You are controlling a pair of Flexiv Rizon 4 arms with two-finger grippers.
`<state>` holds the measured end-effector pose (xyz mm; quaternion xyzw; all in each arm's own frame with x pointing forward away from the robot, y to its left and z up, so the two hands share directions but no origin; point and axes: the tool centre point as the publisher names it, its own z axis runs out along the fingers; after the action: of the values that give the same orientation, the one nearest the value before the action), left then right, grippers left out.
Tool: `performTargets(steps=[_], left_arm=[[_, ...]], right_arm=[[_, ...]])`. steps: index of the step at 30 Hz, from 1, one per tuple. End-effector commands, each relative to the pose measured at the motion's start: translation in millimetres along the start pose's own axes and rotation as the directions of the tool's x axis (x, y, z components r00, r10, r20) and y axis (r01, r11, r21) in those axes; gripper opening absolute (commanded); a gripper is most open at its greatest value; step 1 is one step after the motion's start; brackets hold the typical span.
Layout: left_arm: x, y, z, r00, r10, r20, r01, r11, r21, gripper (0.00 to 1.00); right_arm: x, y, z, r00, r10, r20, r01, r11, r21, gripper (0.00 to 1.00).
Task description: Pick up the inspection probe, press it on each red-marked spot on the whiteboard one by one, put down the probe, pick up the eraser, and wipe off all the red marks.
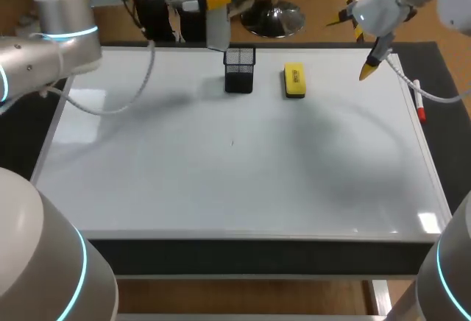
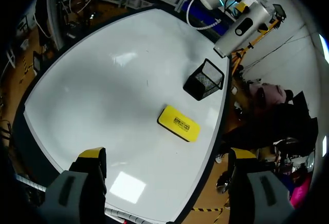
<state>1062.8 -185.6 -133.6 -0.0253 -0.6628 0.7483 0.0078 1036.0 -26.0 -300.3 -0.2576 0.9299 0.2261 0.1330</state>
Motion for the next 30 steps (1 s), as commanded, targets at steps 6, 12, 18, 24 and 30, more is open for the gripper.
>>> performTargets(steps=[6, 12, 18, 24, 30], left_arm=[[0.7, 10.5, 26.8, 0.998, -0.01, 0.061, 0.008, 0.999, 0.036, 0.0], [-0.8, 17.8, 38.1, 0.997, -0.013, 0.079, 0.01, 0.999, 0.04, 0.0], [-5.8, 24.7, 39.5, 0.993, -0.021, 0.12, 0.016, 0.999, 0.044, 0.0], [-8.1, 30.4, 39.8, 0.986, -0.03, 0.163, 0.023, 0.999, 0.048, 0.0], [-9.9, 35.1, 35.4, 0.983, -0.025, 0.181, 0.017, 0.999, 0.047, 0.0]], right_arm=[[-0.4, -0.2, -0.2, 1.0, -0.001, -0.003, 0.001, 1.0, 0.002, 1.0], [-0.4, -0.2, -0.2, 1.0, -0.001, -0.003, 0.001, 1.0, 0.002, 1.0], [-0.4, -0.2, -0.2, 1.0, -0.001, -0.003, 0.001, 1.0, 0.002, 1.0], [-0.4, -0.2, -0.2, 1.0, -0.001, -0.003, 0.001, 1.0, 0.002, 1.0], [-0.4, -0.2, -0.2, 1.0, -0.001, -0.003, 0.001, 1.0, 0.002, 1.0]])
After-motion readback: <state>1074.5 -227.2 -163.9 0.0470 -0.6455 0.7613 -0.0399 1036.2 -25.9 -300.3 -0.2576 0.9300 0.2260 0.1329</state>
